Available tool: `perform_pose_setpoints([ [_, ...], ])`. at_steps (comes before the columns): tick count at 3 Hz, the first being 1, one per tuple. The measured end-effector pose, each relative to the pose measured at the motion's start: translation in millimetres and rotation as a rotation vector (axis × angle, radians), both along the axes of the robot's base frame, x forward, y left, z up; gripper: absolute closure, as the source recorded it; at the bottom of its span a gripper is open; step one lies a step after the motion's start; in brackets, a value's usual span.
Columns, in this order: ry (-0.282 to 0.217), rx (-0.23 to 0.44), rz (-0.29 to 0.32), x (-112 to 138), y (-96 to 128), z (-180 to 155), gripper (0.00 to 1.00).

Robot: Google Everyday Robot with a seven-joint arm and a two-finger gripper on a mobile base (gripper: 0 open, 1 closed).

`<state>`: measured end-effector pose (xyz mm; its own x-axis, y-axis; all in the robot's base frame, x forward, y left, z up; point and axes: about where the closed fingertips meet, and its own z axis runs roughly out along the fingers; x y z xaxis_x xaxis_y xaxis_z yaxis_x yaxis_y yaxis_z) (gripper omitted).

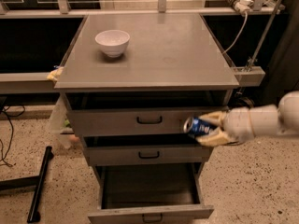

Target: Pick pepsi can from bottom drawer and place on counter

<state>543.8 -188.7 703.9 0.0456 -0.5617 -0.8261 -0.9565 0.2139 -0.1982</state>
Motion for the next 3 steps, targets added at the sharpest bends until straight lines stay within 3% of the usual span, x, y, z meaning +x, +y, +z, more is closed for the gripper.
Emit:
perform_pose_setpoints([
  [1,-0.084,-0.091,-0.056,20.9,-8.4,125.9,1.0],
  [2,-0.189,-0.123,-0.085,33.9,-11.7,224.3,1.0],
  [3,-0.248,-0.121,-0.102,41.2,-16.8,264.1,1.0],
])
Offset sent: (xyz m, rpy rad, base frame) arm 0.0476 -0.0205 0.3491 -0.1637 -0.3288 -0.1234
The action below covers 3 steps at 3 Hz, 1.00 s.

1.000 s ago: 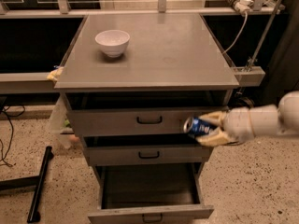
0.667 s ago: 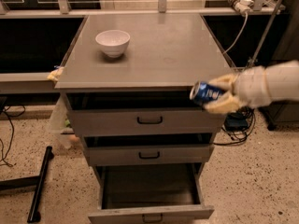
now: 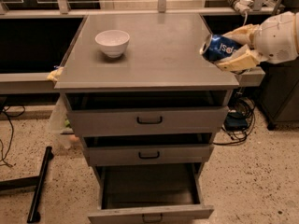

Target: Pick pepsi can from bottom drawer and place on counter

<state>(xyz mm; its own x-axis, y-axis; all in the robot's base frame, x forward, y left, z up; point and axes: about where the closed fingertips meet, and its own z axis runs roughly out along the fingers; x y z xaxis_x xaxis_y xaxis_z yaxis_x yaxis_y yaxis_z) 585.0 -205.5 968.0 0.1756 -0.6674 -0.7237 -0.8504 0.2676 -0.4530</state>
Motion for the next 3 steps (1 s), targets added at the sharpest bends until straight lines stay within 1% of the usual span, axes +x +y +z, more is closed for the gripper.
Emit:
perform_pose_setpoints([
  [1,0.004,-0.003,-0.013,10.1,7.5,-4.3,1.0],
  [2,0.034,0.023,0.0,40.4,25.1,-12.3,1.0],
  [3,0.075,0.056,0.044,81.9,57.3,-29.2,1.0],
])
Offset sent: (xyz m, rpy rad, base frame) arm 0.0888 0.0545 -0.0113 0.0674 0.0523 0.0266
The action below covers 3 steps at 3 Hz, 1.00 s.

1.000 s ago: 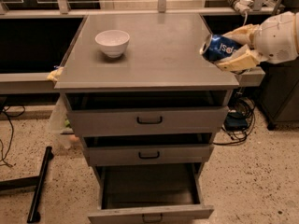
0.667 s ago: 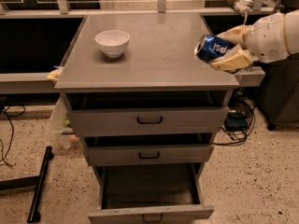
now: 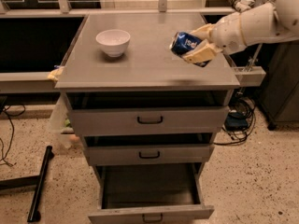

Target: Pick pepsi can from bottom drawer and place on counter

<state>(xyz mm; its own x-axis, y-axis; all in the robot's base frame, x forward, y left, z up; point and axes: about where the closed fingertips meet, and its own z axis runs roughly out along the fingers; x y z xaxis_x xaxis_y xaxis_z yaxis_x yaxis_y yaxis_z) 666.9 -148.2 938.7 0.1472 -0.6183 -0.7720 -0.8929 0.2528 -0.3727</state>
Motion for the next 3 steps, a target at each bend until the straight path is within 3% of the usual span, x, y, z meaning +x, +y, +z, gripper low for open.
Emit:
perform_pose_setpoints([
  [2,0.06,0.026,0.09,56.7,57.9,-40.0,1.0],
  [3,0.064,0.03,0.109,75.4,71.8,-65.6,1.0],
])
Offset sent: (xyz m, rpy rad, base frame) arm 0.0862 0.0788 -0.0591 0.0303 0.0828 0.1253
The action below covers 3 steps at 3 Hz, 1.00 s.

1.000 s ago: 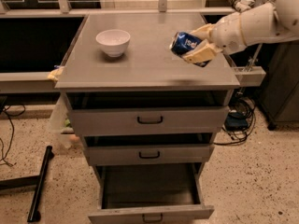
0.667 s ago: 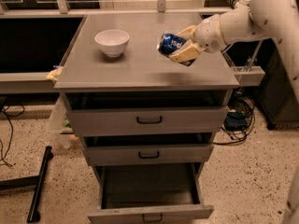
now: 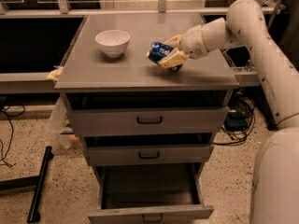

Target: Pick pepsi can from bottom drawer and place on counter

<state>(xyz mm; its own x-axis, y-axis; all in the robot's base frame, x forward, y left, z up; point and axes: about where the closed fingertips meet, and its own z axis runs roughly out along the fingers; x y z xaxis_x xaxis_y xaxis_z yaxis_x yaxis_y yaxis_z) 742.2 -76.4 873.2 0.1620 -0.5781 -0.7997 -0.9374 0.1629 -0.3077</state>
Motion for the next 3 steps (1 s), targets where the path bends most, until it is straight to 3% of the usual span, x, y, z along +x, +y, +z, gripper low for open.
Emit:
perform_pose_setpoints([
  [1,0.002,0.001,0.002,1.7,1.5,-2.9,0.86],
  [3,0.002,0.001,0.002,1.7,1.6,-2.9,0.39],
])
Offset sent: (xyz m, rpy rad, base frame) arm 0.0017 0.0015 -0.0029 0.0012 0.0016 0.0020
